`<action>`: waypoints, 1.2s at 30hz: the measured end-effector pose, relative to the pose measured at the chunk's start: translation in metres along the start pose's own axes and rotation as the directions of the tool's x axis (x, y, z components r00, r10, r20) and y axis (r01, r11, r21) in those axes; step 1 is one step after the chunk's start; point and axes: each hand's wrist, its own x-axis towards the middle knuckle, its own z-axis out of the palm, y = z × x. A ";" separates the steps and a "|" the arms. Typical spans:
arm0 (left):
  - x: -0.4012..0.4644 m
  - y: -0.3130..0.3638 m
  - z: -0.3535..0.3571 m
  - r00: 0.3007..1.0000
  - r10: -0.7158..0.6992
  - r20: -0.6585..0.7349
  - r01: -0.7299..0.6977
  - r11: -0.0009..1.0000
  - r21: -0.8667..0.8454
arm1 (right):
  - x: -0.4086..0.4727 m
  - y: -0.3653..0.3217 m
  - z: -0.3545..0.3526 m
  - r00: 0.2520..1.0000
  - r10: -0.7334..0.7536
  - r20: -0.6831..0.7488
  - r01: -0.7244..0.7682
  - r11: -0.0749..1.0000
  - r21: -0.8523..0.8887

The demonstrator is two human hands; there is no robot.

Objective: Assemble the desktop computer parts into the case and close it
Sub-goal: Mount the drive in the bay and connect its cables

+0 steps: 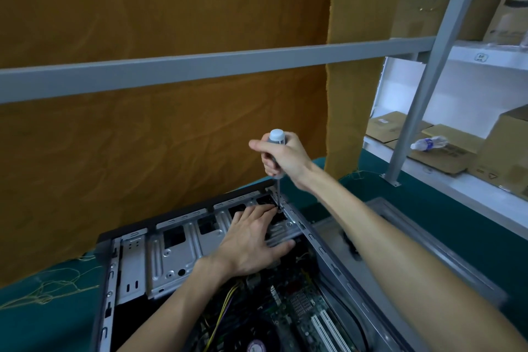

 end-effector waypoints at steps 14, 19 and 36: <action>0.010 -0.007 -0.011 0.980 -0.032 -0.198 -0.024 0.962 -0.273 | -0.014 0.045 -0.101 0.886 0.358 -0.295 -0.464 0.701 -0.542; 0.011 -0.009 -0.006 0.976 -0.018 -0.216 -0.040 0.965 -0.259 | -0.039 0.139 -0.111 0.842 0.414 -0.346 -0.490 0.314 -0.813; 0.012 -0.010 -0.005 0.972 -0.018 -0.234 -0.051 0.957 -0.286 | -0.029 0.160 -0.109 0.855 0.350 -0.383 -0.492 0.311 -0.813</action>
